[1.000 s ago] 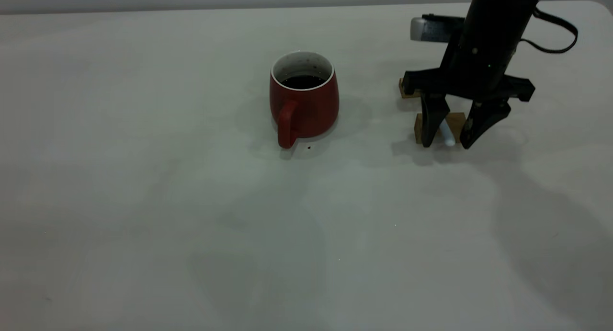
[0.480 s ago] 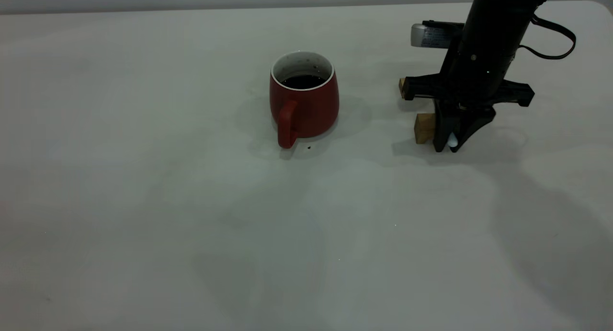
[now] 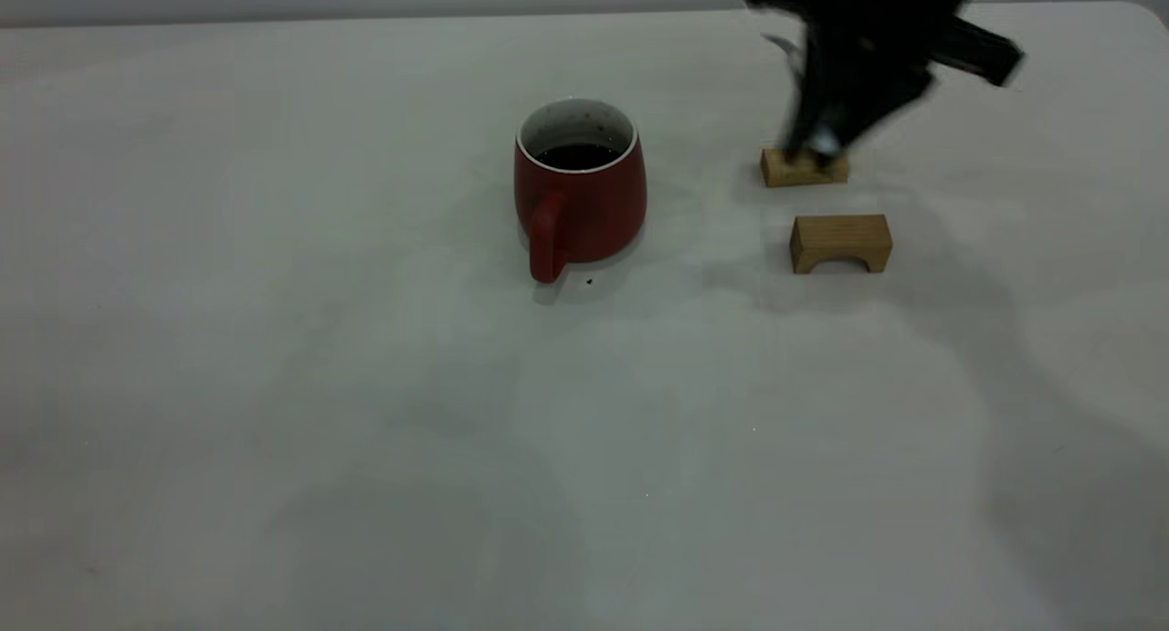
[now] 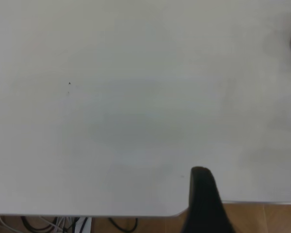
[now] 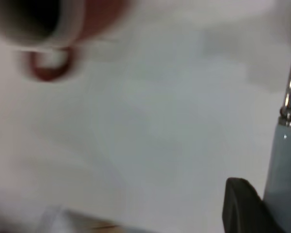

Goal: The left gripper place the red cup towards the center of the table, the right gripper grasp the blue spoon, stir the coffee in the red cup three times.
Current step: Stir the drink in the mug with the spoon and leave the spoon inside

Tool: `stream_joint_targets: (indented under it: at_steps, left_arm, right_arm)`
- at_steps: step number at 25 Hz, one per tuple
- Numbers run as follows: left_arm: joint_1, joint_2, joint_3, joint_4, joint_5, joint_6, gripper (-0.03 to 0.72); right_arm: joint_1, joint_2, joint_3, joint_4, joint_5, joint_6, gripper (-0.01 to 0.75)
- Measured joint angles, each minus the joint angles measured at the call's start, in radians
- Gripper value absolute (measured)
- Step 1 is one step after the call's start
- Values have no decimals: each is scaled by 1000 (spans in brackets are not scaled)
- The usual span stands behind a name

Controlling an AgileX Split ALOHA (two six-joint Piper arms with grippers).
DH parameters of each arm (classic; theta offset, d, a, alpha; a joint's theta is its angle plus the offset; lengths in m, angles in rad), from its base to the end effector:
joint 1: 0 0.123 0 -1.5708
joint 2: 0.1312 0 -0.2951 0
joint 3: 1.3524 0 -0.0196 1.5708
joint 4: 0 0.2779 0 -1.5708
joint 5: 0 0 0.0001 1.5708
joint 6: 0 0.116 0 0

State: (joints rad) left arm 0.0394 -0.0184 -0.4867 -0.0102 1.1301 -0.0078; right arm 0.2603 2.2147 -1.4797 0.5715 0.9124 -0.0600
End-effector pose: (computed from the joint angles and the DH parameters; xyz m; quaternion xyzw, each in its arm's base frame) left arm 0.0260 0.0000 0.2681 -0.0201 0.8693 0.0027 0.4938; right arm 0.4219 0.1638 0.0774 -0.0161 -0.9745 -0.2233 0.0173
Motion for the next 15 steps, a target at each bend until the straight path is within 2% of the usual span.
stream_joint_targets:
  at_steps: [4,11,15]
  left_arm:
    - [0,0,0,0,0,0,551]
    - [0,0,0,0,0,0,551]
    - [0,0,0,0,0,0,551]
  right_arm:
    - [0,27,0,306,33,-65,136]
    - [12,90,0,850,182,-206,136]
    - [23,95,0,1050,197,-152,136]
